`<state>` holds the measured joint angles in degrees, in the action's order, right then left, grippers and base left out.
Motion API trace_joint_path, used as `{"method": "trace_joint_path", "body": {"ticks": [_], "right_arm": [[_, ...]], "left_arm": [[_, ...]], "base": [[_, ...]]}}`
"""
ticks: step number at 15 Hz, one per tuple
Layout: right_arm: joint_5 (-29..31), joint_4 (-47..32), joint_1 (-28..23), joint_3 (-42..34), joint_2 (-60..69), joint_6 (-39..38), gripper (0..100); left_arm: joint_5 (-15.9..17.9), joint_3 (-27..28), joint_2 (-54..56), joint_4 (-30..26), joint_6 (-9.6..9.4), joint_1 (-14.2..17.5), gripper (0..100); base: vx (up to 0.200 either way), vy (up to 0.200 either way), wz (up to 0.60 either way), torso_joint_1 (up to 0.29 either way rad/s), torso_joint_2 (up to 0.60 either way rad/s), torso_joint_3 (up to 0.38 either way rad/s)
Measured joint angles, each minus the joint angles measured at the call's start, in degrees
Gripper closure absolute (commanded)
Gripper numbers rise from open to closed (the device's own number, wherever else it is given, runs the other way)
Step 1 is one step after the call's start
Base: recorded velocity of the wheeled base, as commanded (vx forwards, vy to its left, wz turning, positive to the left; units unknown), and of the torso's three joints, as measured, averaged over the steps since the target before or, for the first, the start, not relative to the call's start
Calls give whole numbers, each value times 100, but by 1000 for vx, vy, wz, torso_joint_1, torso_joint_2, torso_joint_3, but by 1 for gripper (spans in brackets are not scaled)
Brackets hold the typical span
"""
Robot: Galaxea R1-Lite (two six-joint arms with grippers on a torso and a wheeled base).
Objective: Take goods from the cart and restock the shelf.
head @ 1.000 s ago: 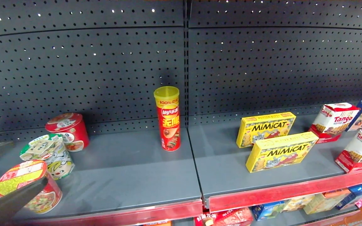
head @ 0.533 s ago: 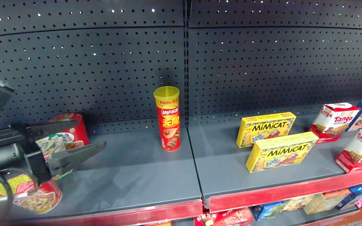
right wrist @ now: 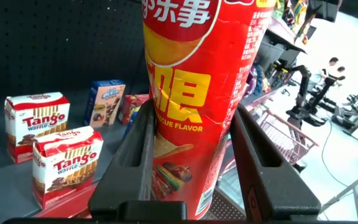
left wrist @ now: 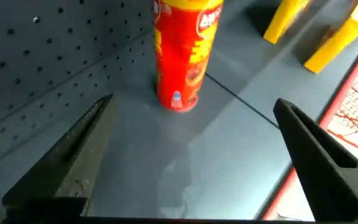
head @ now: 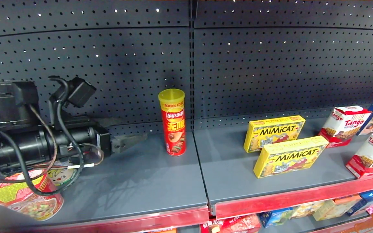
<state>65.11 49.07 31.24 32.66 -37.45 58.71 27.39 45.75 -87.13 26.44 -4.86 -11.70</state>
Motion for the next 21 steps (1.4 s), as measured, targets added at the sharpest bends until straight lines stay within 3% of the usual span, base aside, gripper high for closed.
{"method": "trace_joint_path", "body": {"ticks": [4,8,11,15,18,21], "right_arm": [[-7,4,4,0,-128,-2,100],[4,-5,-16,-20,-182,11,100],[9,1,-22,2,-138,328,100],[9,0,-22,-2,-80,386,100],[9,1,-33,-24,5,553,100],[20,6,-40,-37,72,569,100]], "left_arm": [[-11,295,-606,235,152,-412,0],[-73,802,-1185,251,321,-505,0],[-317,1078,-1571,401,372,-581,0],[-583,1504,-1948,440,700,-703,0],[-695,1864,-2210,445,755,-772,0],[-837,2054,-2389,453,955,-877,0]], "base": [[0,0,0,0,0,0],[0,0,0,0,0,0],[0,0,0,0,0,0],[0,0,0,0,0,0],[0,0,0,0,0,0],[0,0,0,0,0,0]]}}
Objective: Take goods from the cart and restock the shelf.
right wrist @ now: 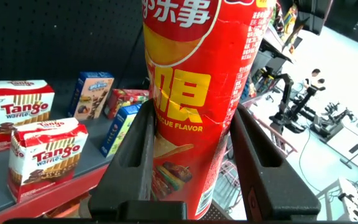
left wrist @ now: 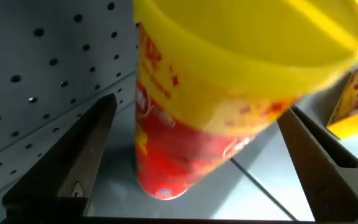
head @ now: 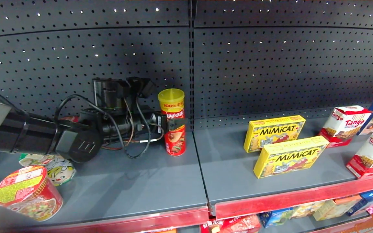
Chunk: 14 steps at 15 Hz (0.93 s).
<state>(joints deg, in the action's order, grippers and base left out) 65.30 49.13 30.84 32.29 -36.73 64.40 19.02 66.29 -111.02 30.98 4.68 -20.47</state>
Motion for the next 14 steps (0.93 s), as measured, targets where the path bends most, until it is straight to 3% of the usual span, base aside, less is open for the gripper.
{"method": "trace_joint_path", "body": {"ticks": [6,14], "right_arm": [[-5,-9,-37,-7,55,0,100],[-9,-20,-80,-62,173,66,100]], "left_arm": [[-200,276,-255,2,40,-17,0],[-208,363,-361,63,38,-28,0]], "base": [[0,0,0,0,0,0],[0,0,0,0,0,0]]}}
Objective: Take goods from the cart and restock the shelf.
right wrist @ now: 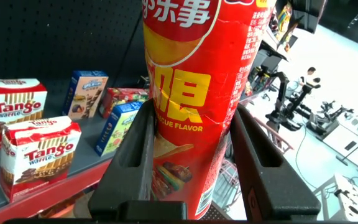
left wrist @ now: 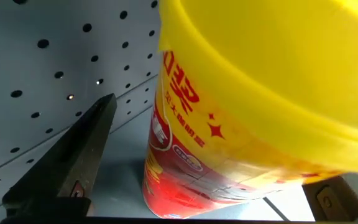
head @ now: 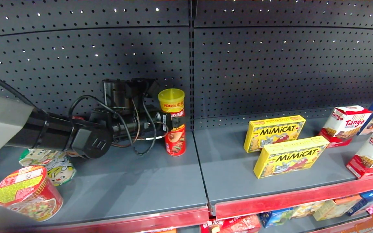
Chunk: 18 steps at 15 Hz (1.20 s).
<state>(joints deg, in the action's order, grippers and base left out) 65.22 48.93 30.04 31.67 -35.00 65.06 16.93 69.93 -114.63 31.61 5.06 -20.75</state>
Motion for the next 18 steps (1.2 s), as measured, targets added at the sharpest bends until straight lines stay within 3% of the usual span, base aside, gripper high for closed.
{"method": "trace_joint_path", "body": {"ticks": [14,16,18], "right_arm": [[0,0,0,-85,146,84,100],[0,2,0,-74,157,132,100],[0,0,0,-63,173,141,100]], "left_arm": [[-29,196,-227,5,143,9,0],[-189,333,-310,6,330,9,0],[-222,380,-358,5,396,0,0]], "base": [[0,0,0,0,0,0],[0,0,0,0,0,0],[0,0,0,0,0,0]]}}
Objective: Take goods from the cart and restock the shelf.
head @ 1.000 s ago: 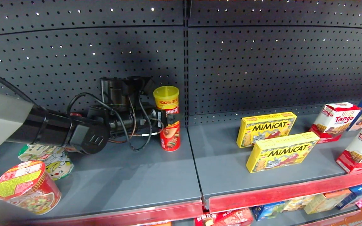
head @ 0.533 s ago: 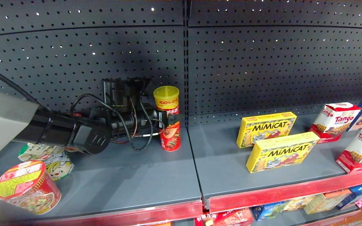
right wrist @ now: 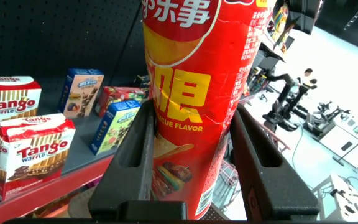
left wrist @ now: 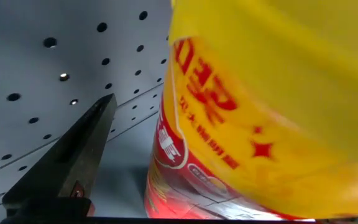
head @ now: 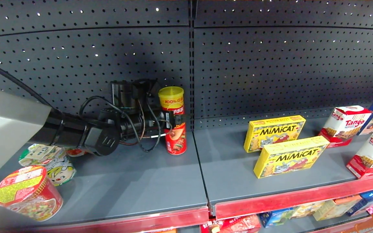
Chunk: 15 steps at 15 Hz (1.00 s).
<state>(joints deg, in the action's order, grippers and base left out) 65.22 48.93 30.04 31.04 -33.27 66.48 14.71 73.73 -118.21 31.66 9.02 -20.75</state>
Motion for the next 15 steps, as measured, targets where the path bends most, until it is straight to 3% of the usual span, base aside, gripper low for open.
{"method": "trace_joint_path", "body": {"ticks": [15], "right_arm": [[0,0,0,-20,37,-5,100]], "left_arm": [[-27,-27,-39,1,34,-85,0]], "base": [[0,0,0,0,0,0]]}}
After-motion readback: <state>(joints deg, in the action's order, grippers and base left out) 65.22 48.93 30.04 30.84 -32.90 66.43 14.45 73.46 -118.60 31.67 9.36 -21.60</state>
